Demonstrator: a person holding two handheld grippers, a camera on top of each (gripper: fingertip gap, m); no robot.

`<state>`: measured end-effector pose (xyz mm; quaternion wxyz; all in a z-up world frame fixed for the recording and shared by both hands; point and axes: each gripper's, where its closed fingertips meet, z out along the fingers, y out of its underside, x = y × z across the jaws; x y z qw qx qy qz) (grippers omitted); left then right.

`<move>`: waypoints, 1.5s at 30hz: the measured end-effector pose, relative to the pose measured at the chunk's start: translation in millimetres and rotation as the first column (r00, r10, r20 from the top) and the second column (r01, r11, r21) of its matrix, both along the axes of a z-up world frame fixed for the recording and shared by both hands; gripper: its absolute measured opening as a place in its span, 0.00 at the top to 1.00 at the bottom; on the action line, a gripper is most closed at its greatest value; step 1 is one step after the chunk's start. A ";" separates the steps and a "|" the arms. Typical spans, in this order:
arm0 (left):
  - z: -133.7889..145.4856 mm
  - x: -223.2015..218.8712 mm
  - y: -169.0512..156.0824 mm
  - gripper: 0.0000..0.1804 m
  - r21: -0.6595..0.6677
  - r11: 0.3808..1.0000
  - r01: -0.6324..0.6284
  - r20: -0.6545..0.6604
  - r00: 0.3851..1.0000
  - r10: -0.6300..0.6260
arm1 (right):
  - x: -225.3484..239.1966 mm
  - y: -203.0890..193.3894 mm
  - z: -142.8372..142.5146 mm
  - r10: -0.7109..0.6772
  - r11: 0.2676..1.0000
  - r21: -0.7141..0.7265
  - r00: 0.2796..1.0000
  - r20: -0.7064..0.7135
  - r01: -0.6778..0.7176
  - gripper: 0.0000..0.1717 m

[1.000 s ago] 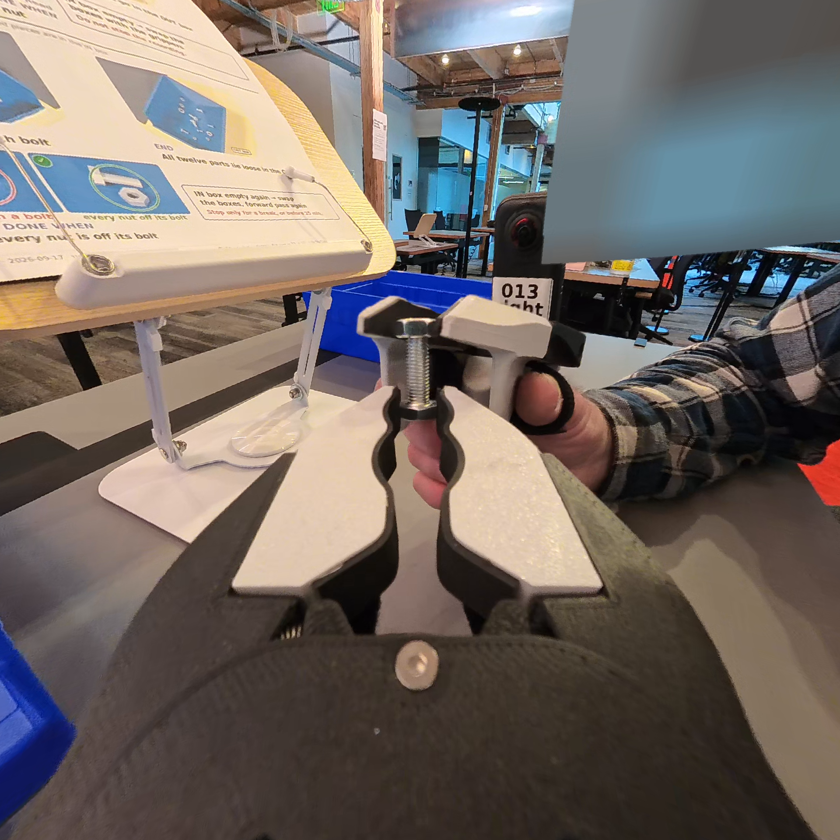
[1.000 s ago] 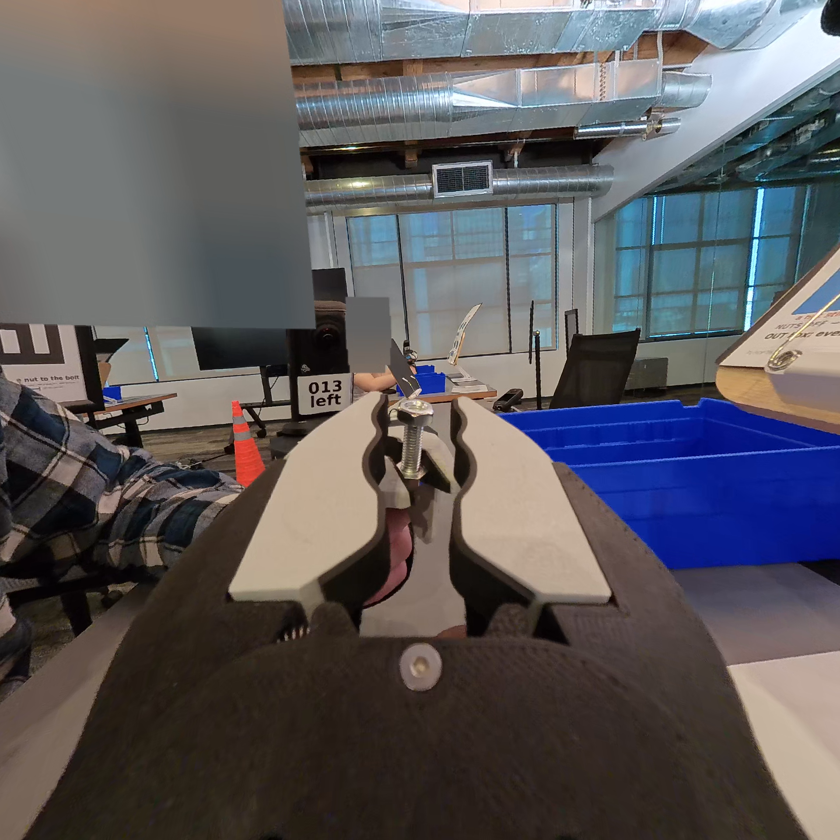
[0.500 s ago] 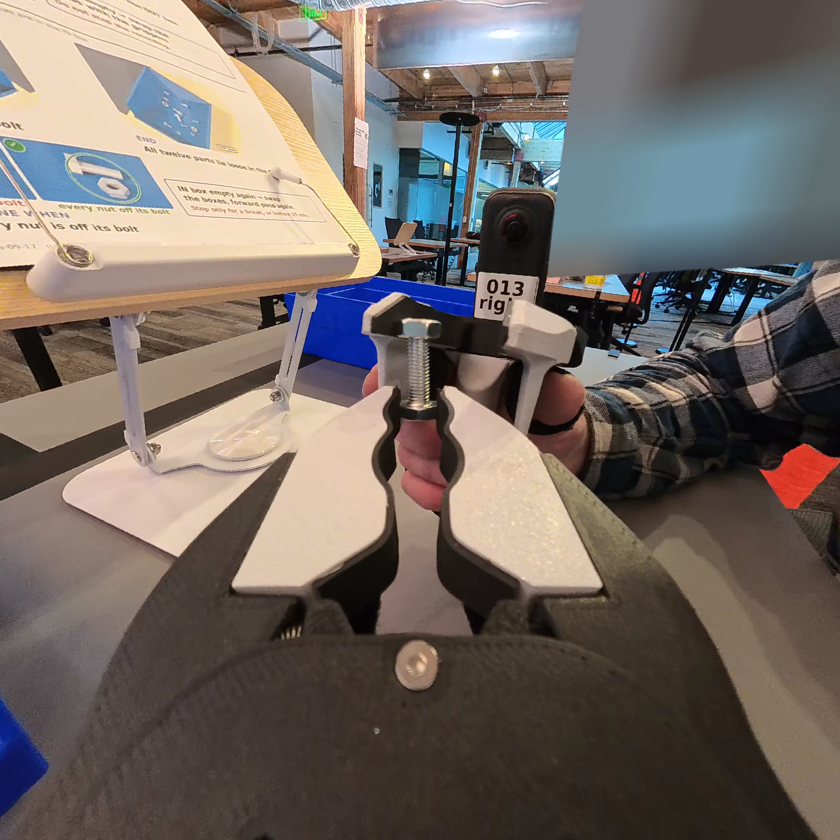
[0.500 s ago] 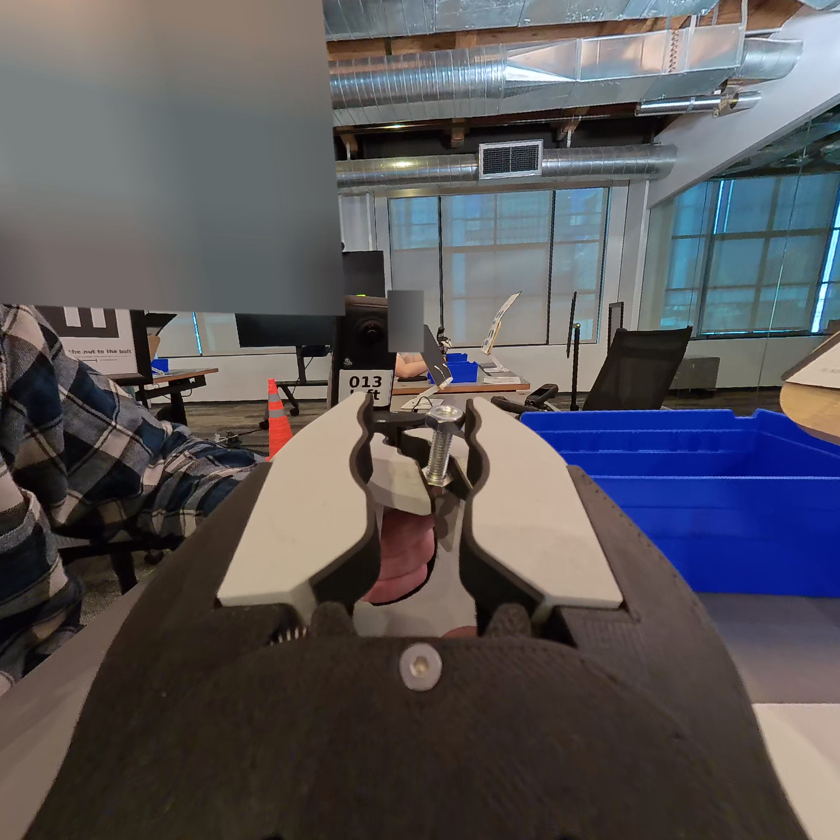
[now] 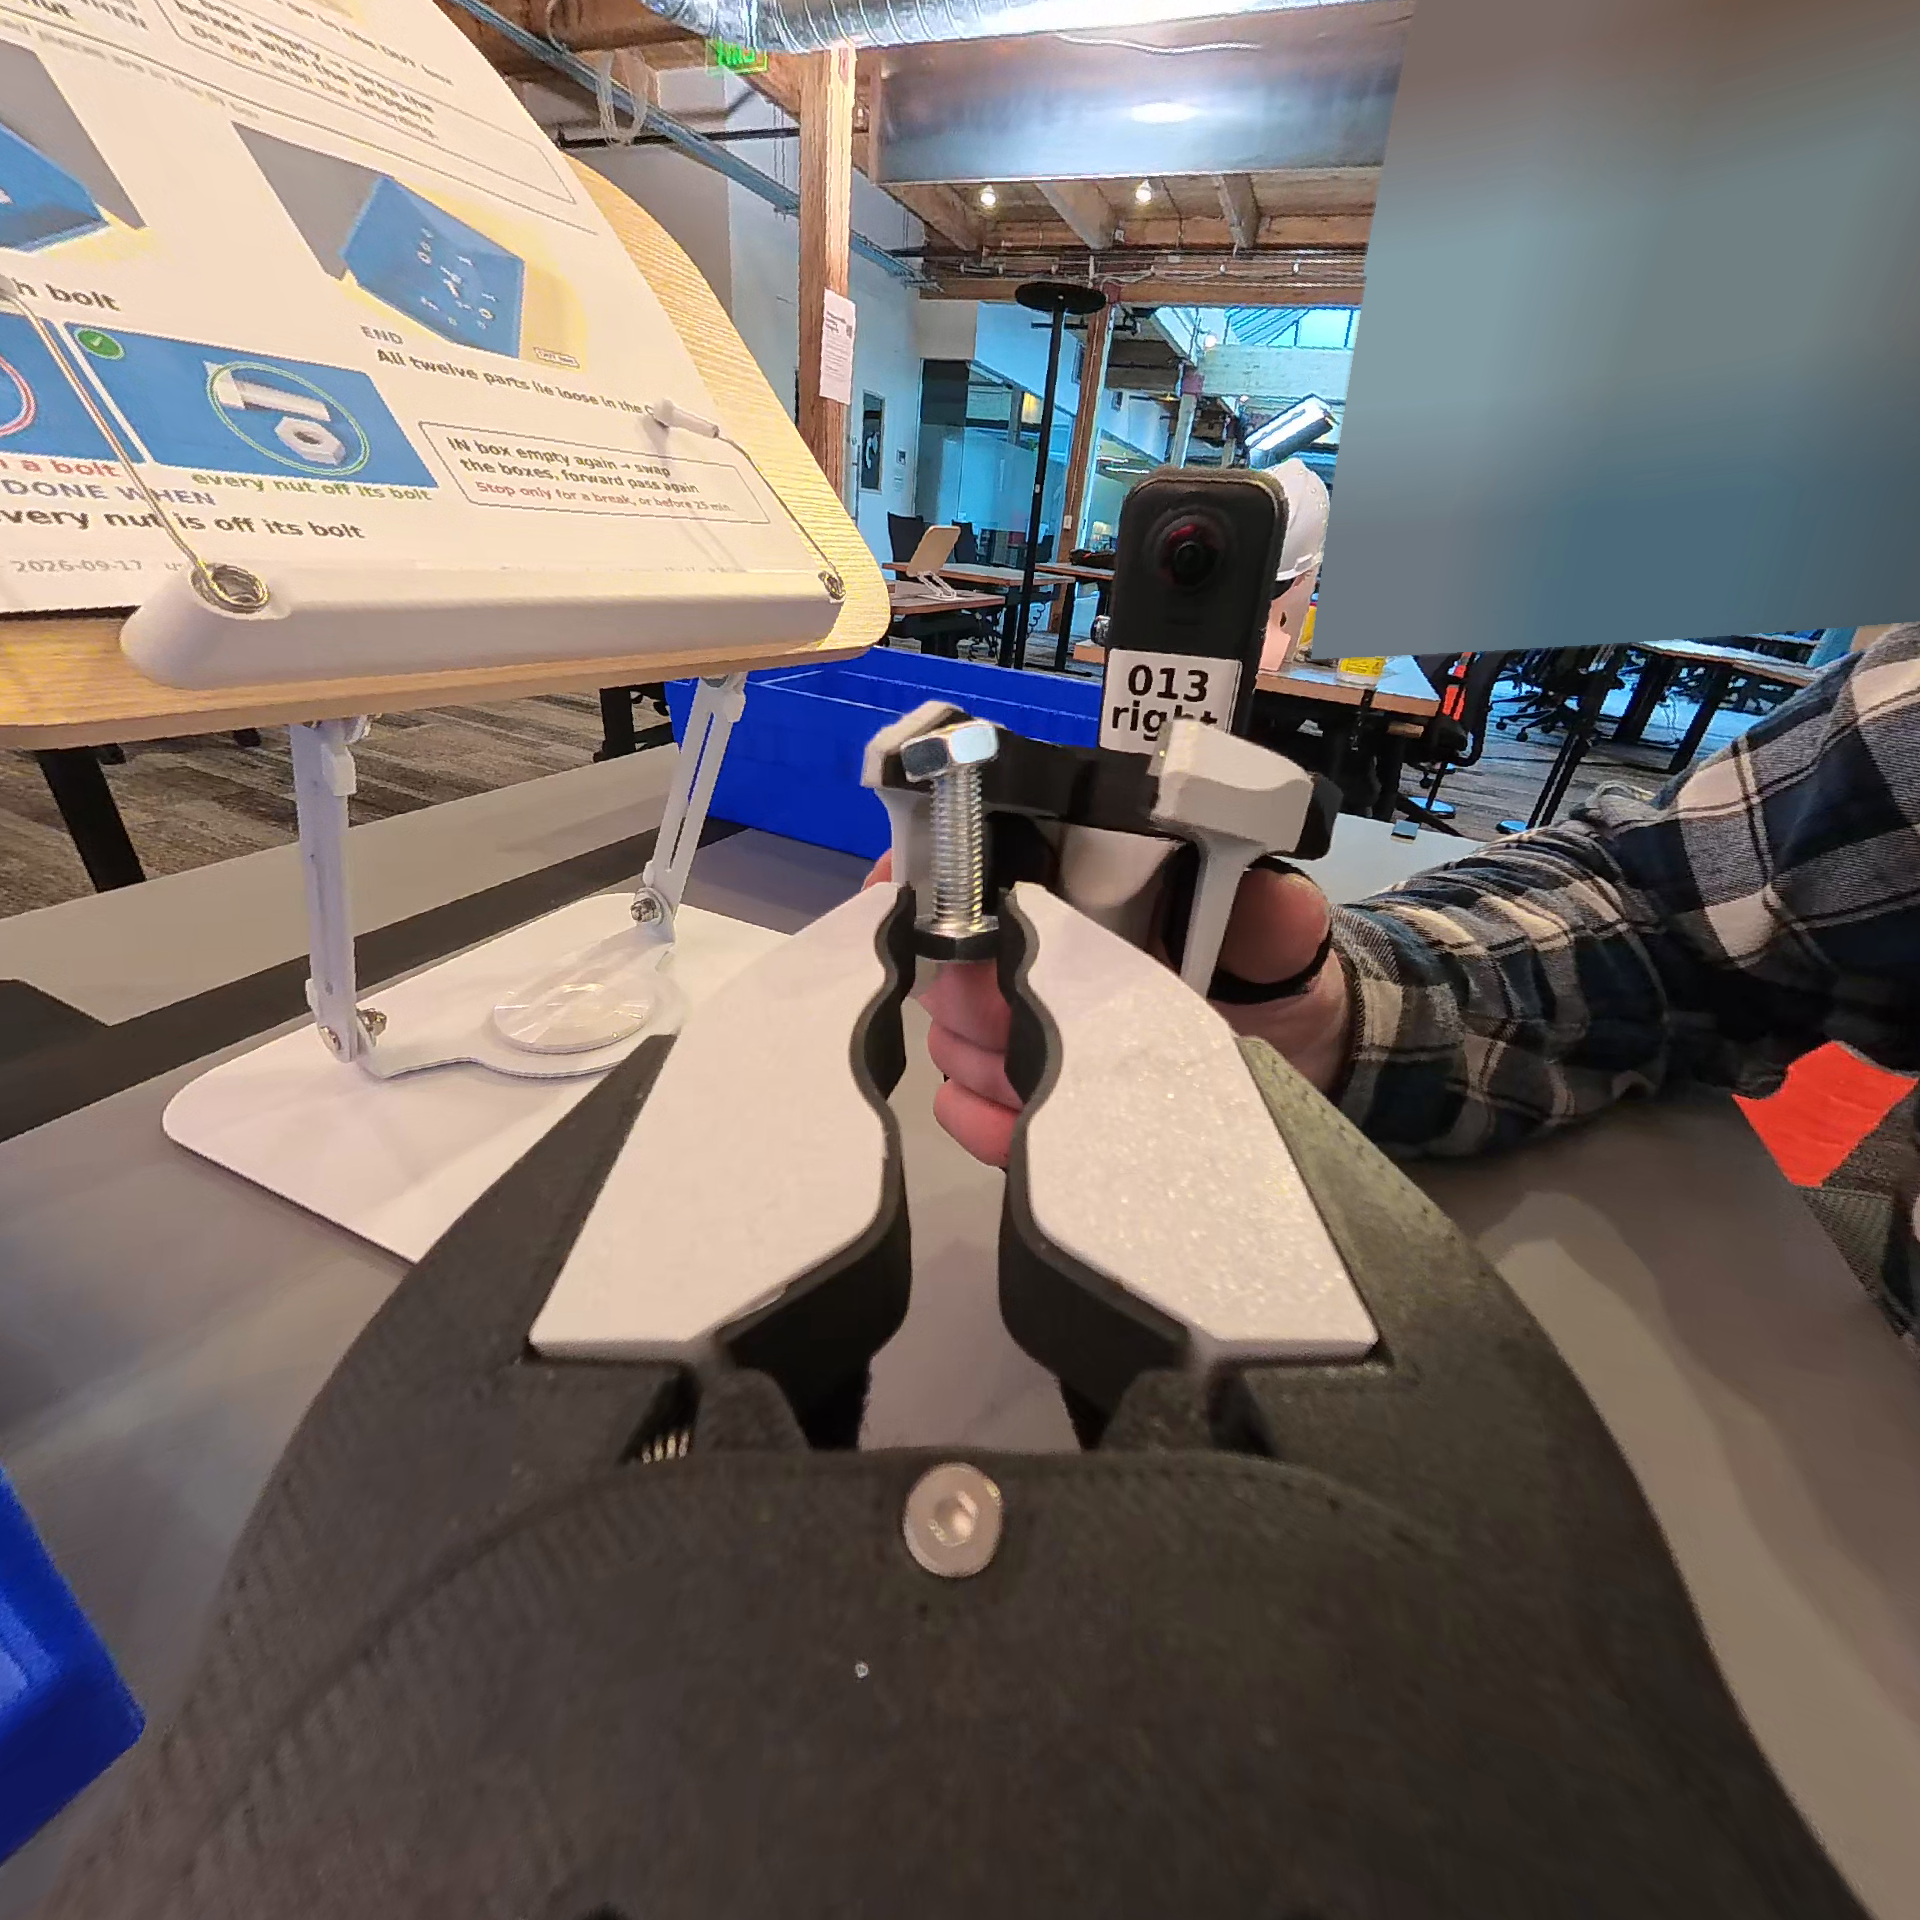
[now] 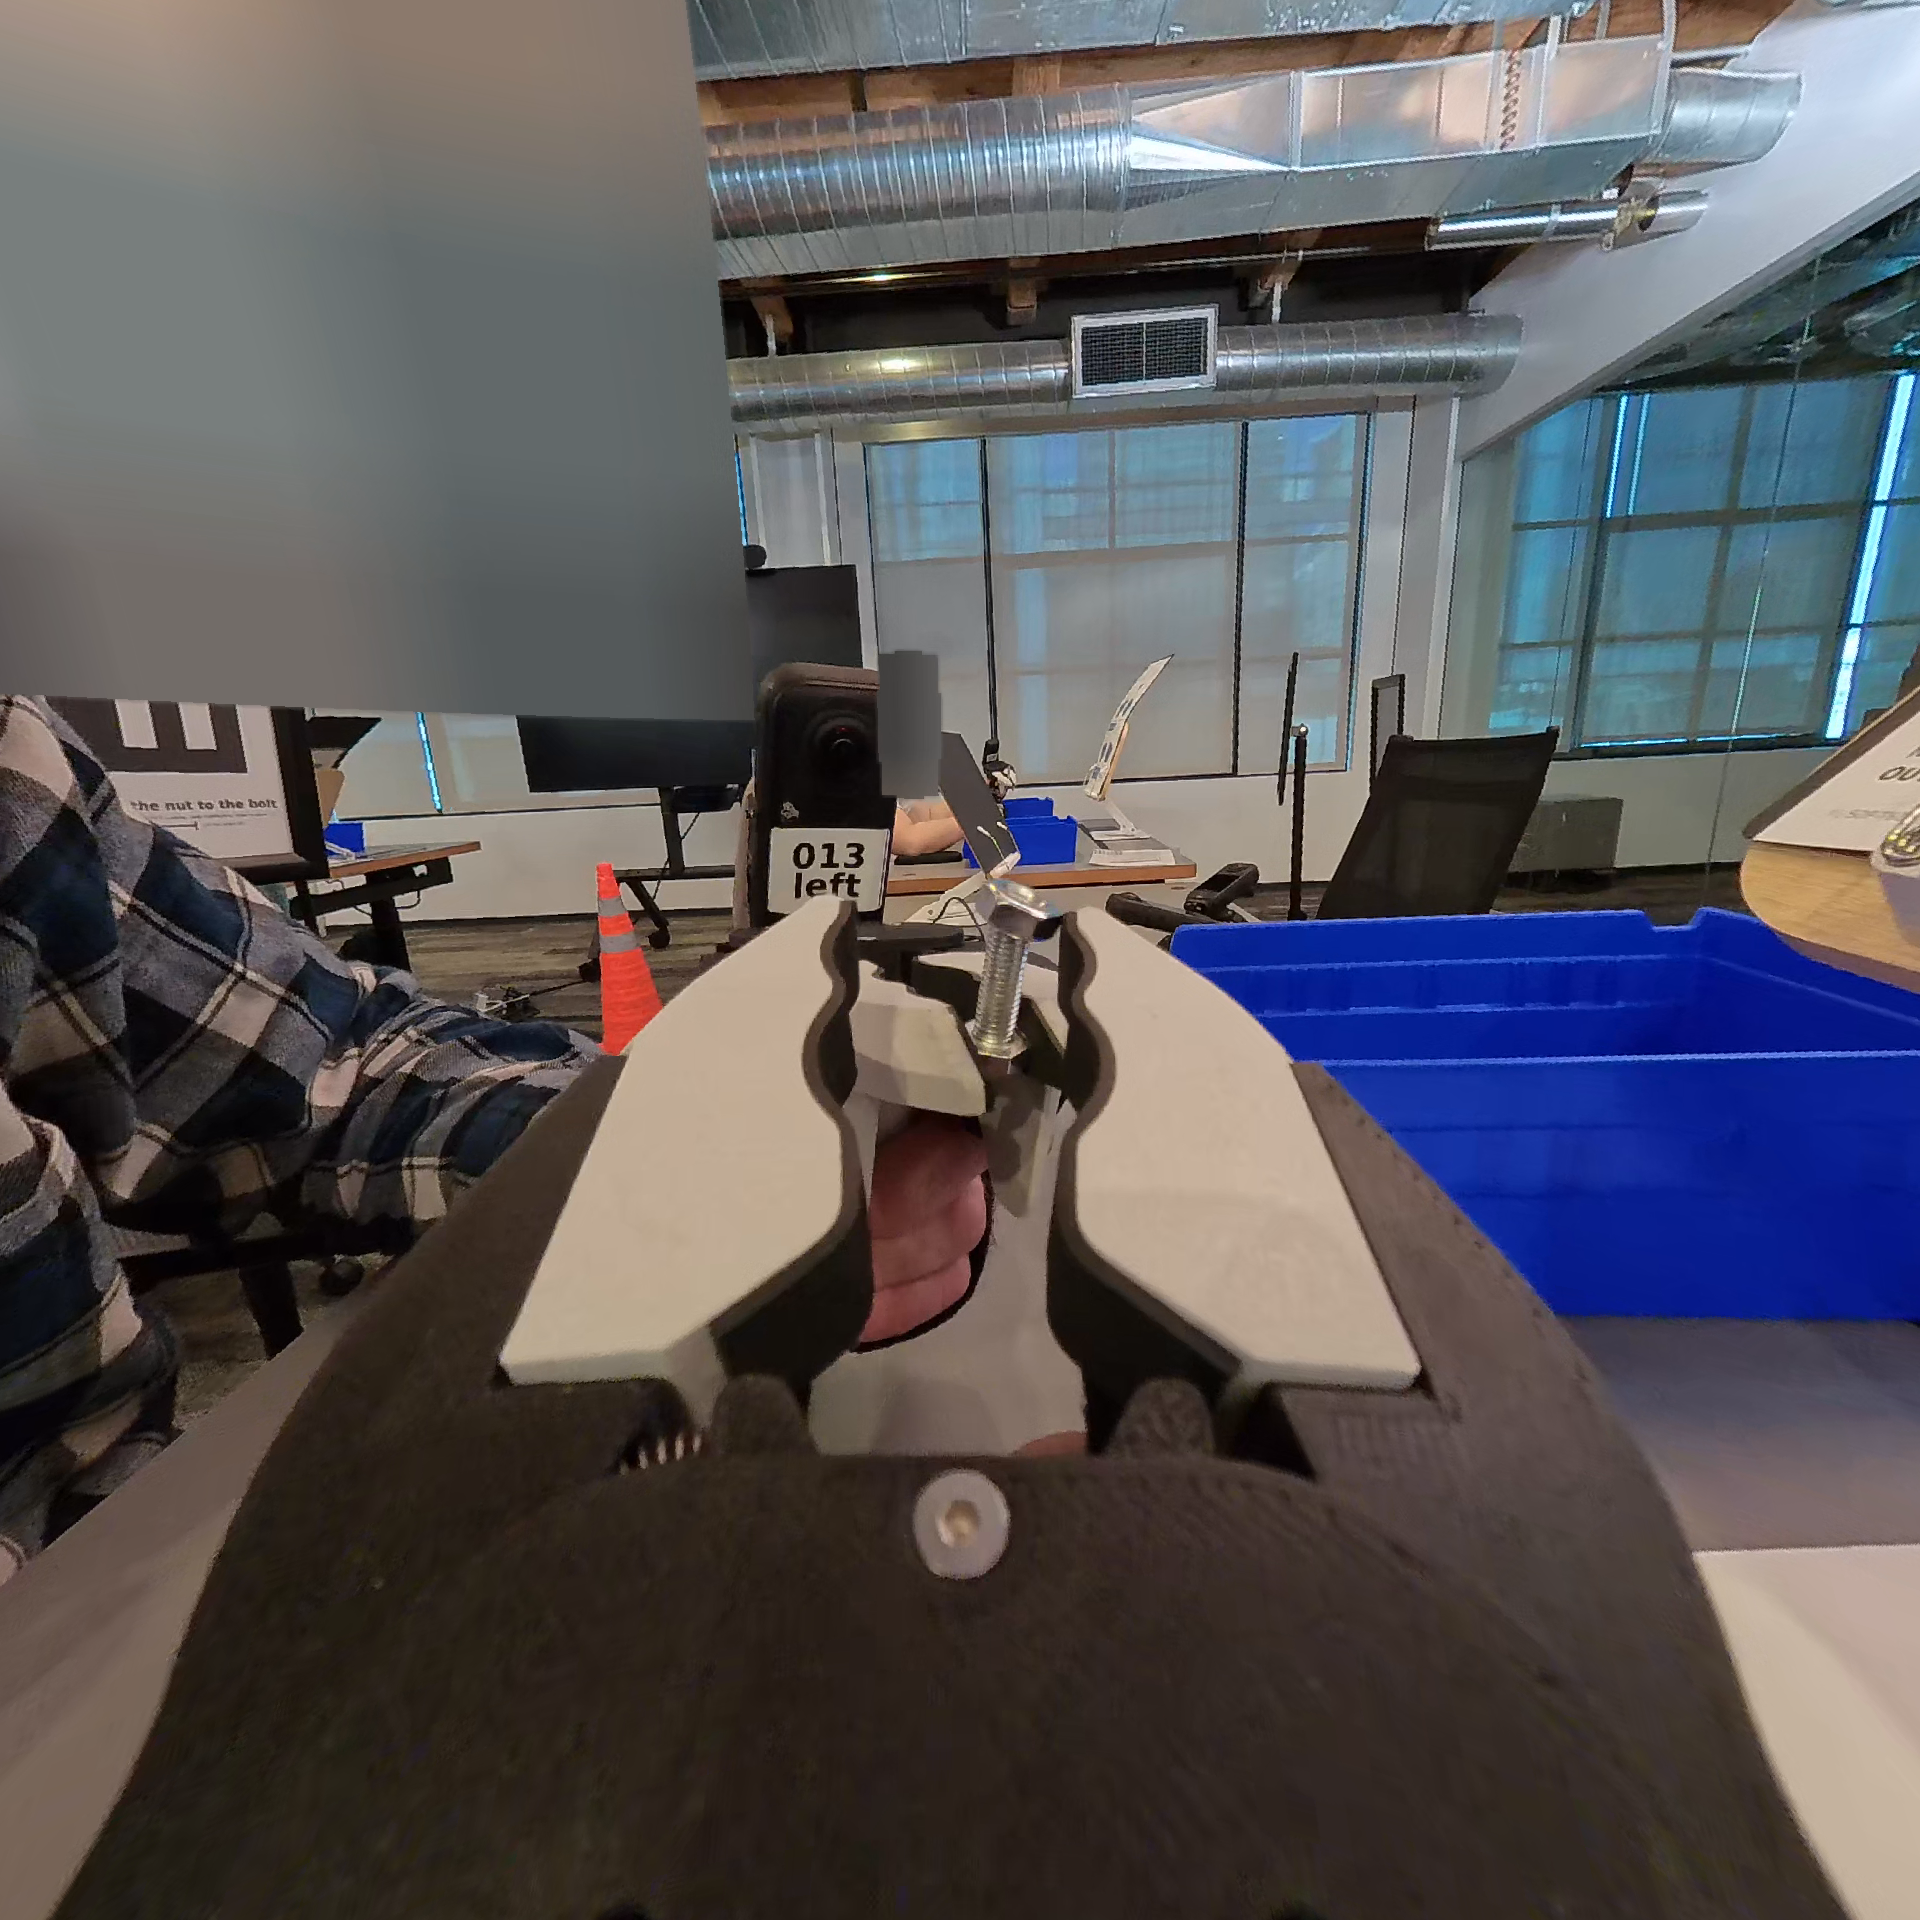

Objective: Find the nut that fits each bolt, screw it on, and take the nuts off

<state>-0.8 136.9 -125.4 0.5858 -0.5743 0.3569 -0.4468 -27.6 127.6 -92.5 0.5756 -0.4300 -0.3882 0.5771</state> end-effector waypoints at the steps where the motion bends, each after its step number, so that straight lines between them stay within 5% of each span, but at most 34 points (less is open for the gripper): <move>1: 0.1 0.2 -0.3 0.92 0.001 1.000 0.001 0.000 1.000 -0.001 | 0.8 0.4 0.1 -0.005 1.000 0.001 1.000 -0.001 0.005 0.79; 12: -1.1 2.4 -1.9 0.92 0.005 1.000 0.011 -0.010 1.000 -0.011 | 0.3 1.9 0.6 -0.012 1.000 0.003 1.000 0.000 0.012 0.78; 21: -1.7 5.5 -5.2 0.92 0.011 0.999 0.030 -0.018 0.999 -0.030 | 3.1 5.3 1.6 -0.010 1.000 -0.008 1.000 -0.008 0.010 0.91; 45: -0.3 8.4 -11.2 0.92 -0.056 0.991 0.125 0.038 0.992 -0.123 | 3.0 2.4 1.6 -0.027 0.997 0.069 1.000 0.013 0.026 0.91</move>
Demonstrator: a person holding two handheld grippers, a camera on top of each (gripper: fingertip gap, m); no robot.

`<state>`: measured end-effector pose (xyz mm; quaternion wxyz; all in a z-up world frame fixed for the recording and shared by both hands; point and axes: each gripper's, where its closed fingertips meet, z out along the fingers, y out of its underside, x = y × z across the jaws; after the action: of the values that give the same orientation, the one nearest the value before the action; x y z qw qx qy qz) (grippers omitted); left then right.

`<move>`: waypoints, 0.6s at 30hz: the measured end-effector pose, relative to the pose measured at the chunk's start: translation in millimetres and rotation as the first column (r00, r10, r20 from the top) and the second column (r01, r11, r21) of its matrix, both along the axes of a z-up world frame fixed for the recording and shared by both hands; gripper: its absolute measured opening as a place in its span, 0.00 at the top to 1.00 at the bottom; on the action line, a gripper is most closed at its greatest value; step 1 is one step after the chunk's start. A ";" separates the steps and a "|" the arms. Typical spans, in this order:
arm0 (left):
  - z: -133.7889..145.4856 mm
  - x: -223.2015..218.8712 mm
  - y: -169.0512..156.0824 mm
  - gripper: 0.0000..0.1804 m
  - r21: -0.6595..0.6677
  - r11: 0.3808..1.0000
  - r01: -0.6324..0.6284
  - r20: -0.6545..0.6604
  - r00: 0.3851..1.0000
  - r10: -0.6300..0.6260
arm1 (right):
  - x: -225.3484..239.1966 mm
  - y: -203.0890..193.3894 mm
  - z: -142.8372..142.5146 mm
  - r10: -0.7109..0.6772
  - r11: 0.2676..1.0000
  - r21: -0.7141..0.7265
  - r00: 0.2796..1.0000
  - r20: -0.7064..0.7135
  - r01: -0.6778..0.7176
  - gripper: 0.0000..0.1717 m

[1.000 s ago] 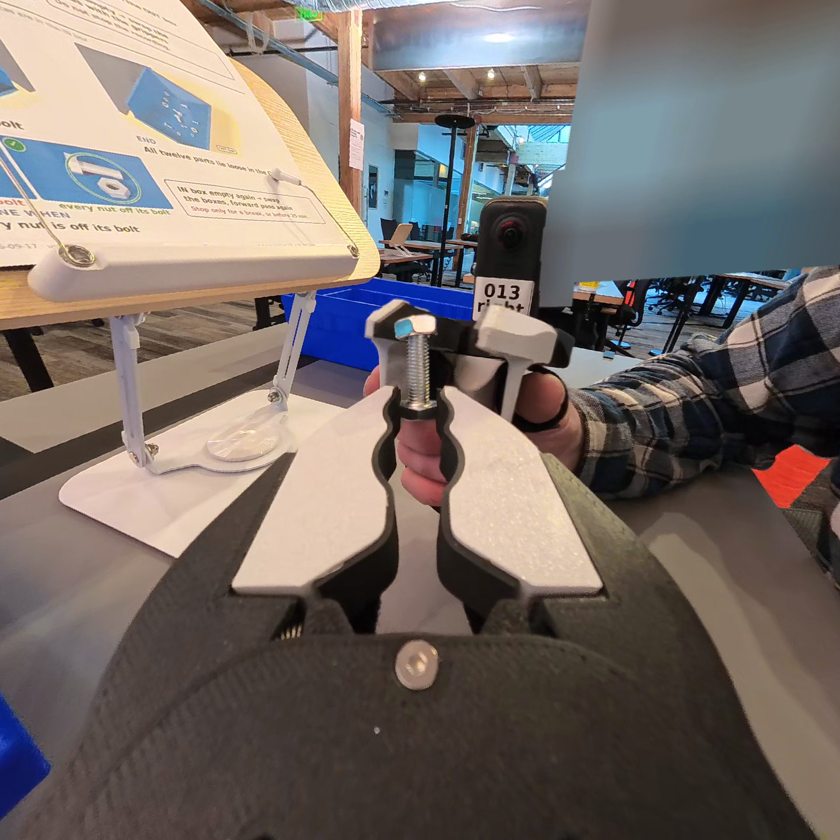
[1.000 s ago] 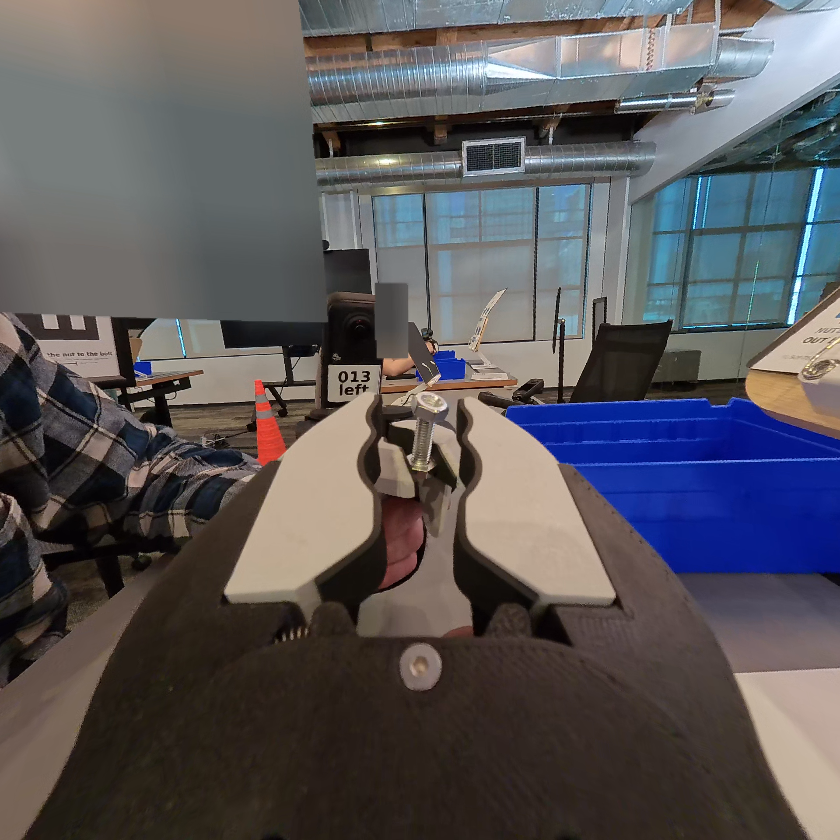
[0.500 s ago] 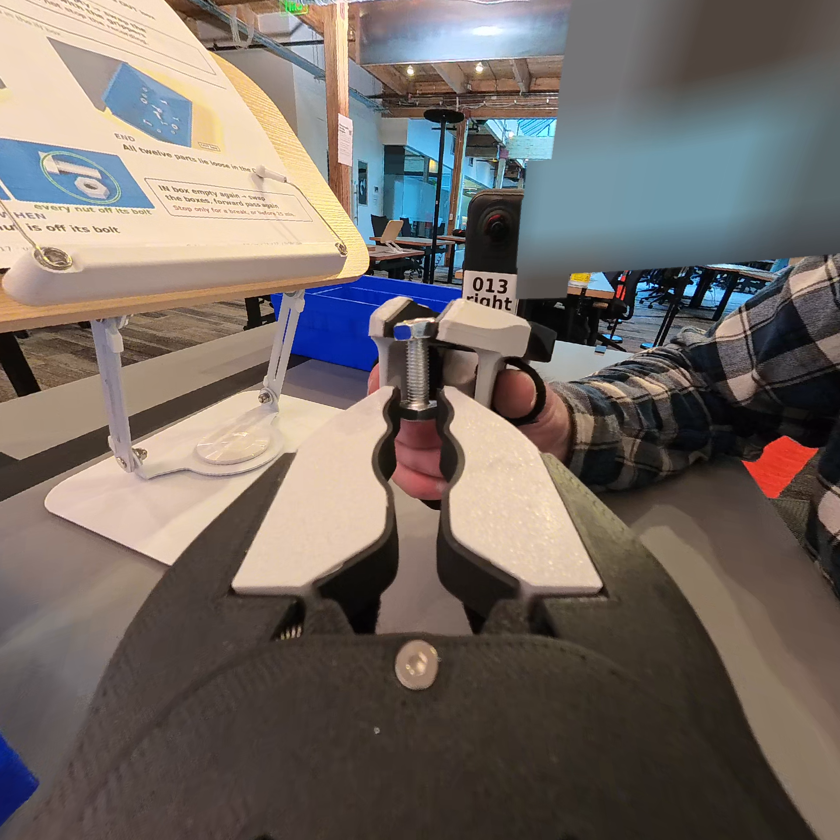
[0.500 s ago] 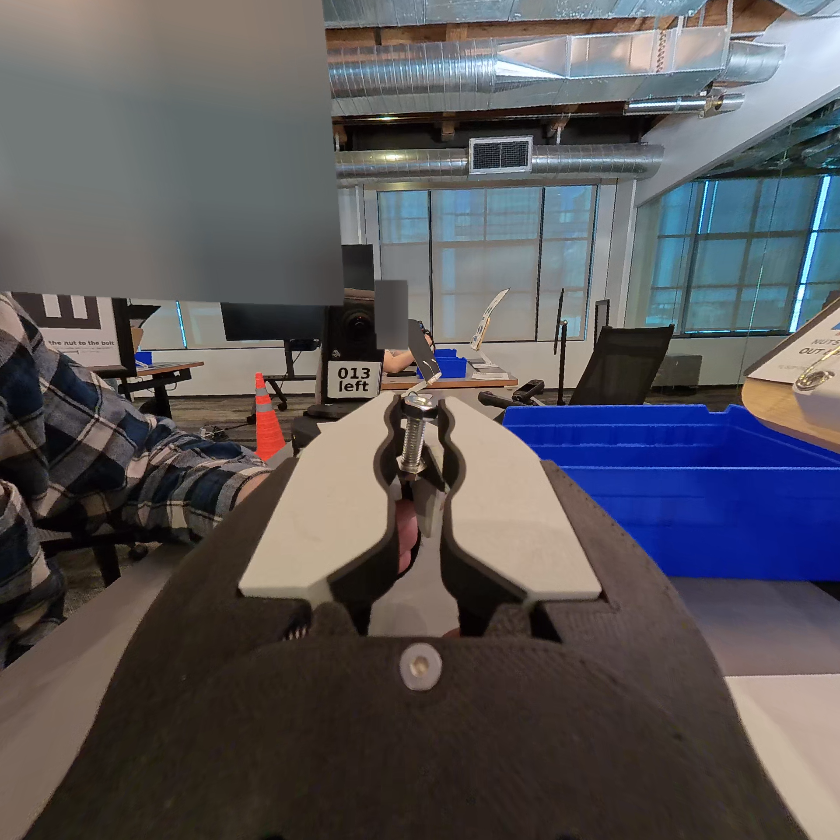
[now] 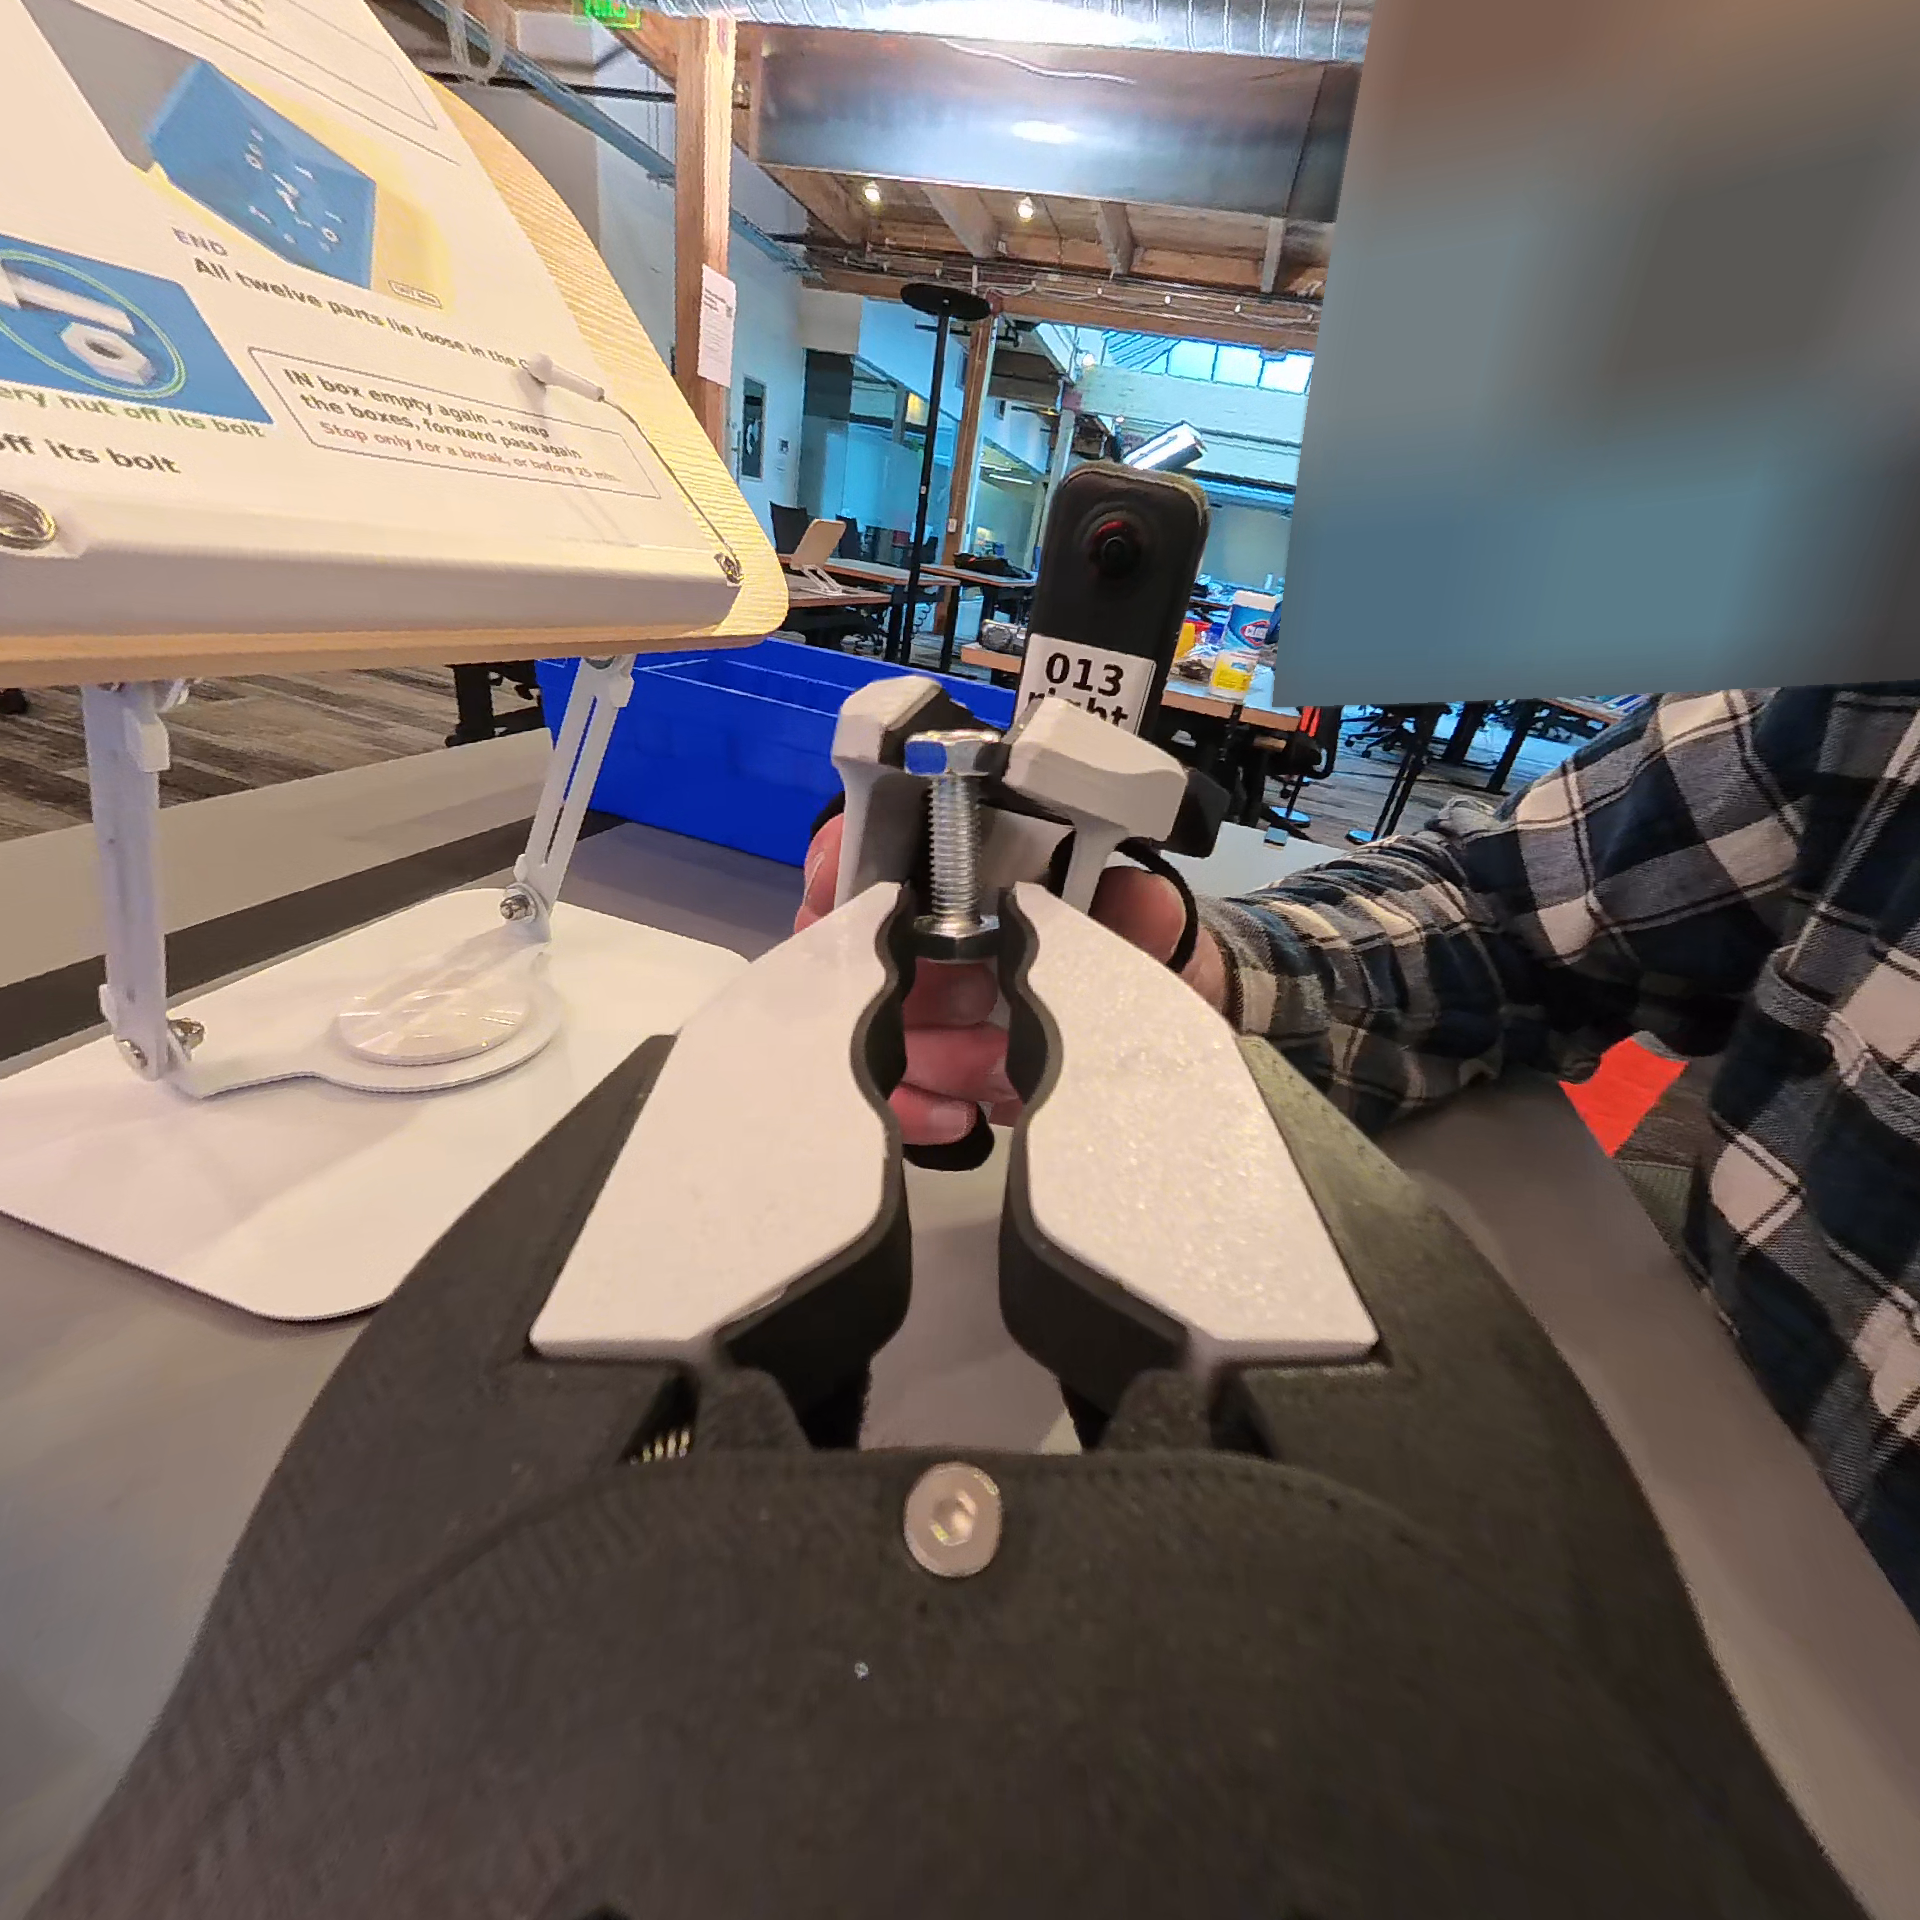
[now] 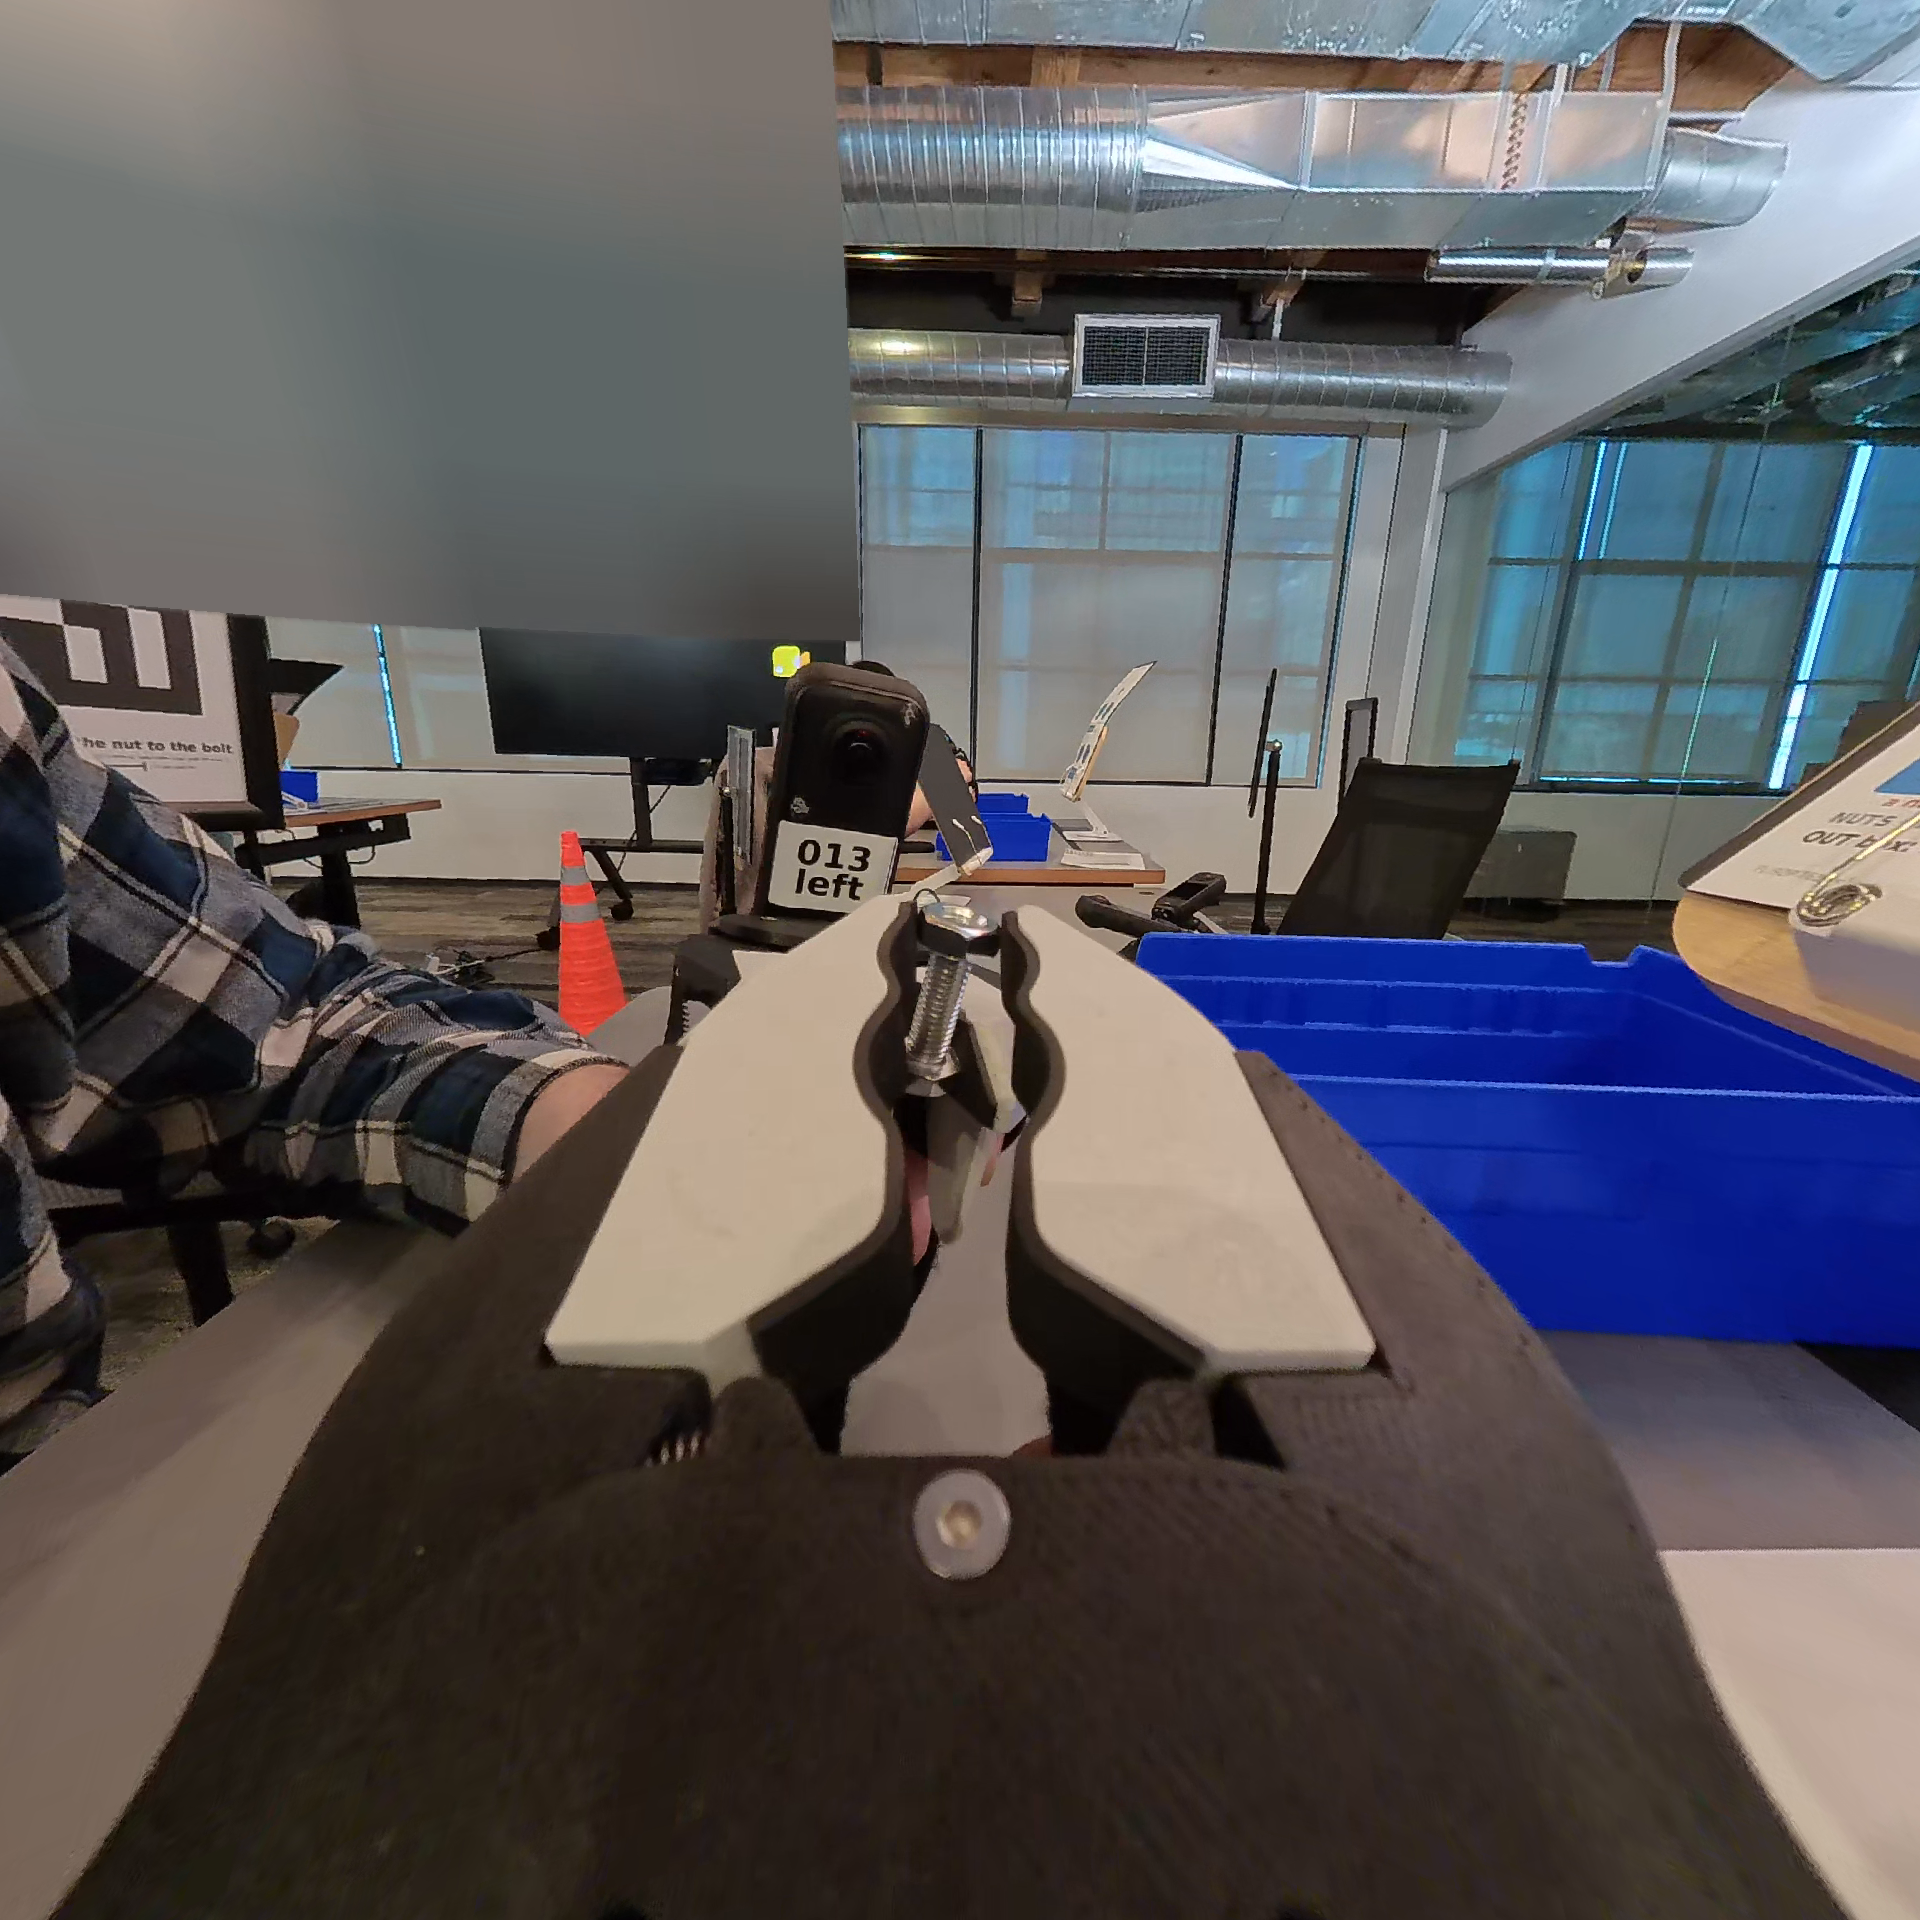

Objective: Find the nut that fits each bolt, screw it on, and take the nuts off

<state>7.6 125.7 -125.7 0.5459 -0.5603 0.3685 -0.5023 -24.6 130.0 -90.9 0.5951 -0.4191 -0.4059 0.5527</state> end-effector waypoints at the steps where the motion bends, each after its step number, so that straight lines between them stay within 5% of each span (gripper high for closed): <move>1: 0.0 -0.2 0.2 0.92 0.001 1.000 -0.002 0.000 1.000 0.002 | 0.0 0.2 0.0 -0.001 1.000 -0.001 1.000 0.000 0.001 0.91; 18: 1.1 -3.2 2.6 0.92 0.010 1.000 -0.019 -0.002 1.000 0.019 | -2.3 -2.2 -0.4 0.010 1.000 -0.014 1.000 0.009 -0.010 0.86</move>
<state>4.4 128.3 -124.6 0.5531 -0.5615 0.3664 -0.4945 -26.9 127.9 -91.3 0.5875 -0.4236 -0.4070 0.5566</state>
